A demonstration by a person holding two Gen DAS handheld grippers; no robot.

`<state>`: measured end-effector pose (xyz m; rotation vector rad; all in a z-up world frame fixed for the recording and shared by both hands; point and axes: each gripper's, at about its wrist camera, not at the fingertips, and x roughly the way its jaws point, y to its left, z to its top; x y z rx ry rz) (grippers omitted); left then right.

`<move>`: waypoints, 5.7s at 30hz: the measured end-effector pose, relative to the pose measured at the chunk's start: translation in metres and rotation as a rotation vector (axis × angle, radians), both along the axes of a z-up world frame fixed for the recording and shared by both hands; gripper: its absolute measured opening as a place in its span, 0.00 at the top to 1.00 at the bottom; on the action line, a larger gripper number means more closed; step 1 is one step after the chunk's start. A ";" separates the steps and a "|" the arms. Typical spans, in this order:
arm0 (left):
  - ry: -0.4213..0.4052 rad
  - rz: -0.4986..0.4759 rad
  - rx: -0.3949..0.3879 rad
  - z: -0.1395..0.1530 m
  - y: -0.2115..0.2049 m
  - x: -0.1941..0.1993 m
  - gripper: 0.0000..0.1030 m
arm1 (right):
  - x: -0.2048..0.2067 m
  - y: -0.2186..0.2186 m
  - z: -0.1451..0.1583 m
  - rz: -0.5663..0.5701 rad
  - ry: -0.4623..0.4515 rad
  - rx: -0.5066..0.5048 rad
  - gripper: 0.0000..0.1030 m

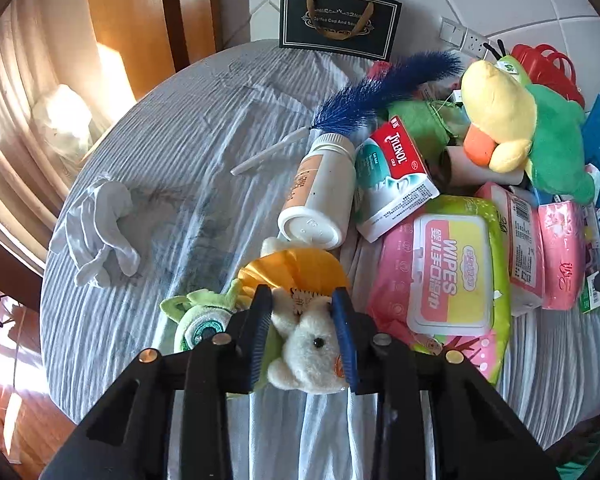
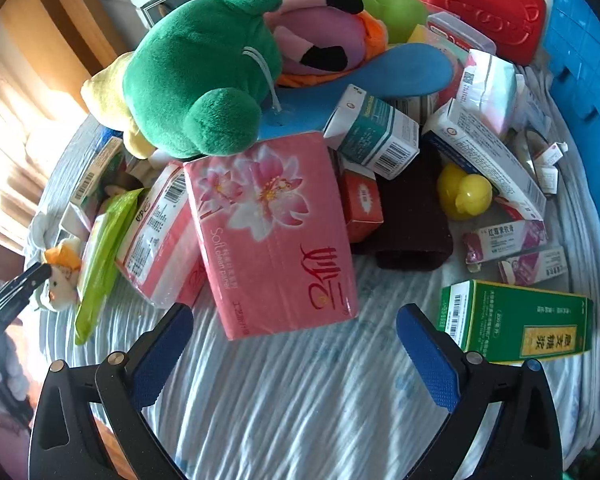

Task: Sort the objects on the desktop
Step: 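Grasp the green one-eyed plush with the left tool while the right grasps the white bear plush, then lift both plushes with both tools and carry them over the crate, then open both tools to drop the two plushes into the crate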

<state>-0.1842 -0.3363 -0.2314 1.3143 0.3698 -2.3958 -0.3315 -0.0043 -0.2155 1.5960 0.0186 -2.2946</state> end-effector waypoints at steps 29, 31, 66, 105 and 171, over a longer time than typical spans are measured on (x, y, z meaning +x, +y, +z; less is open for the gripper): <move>-0.023 0.057 0.010 0.009 -0.040 0.055 0.67 | 0.056 -0.172 0.040 0.460 0.078 -0.101 0.04; -0.008 0.020 0.044 0.008 -0.042 0.052 0.60 | 0.063 -0.194 0.038 0.477 0.078 -0.089 0.10; -0.052 -0.120 0.104 -0.046 -0.063 0.046 0.36 | 0.057 -0.320 -0.050 0.501 -0.198 -0.005 0.39; 0.348 -0.482 -0.122 0.143 0.162 -0.016 0.46 | 0.110 0.027 0.169 -0.047 0.438 -0.020 0.64; -0.096 -0.675 -0.006 0.213 0.762 -0.419 0.46 | -0.148 0.603 0.172 -0.257 0.120 0.174 0.63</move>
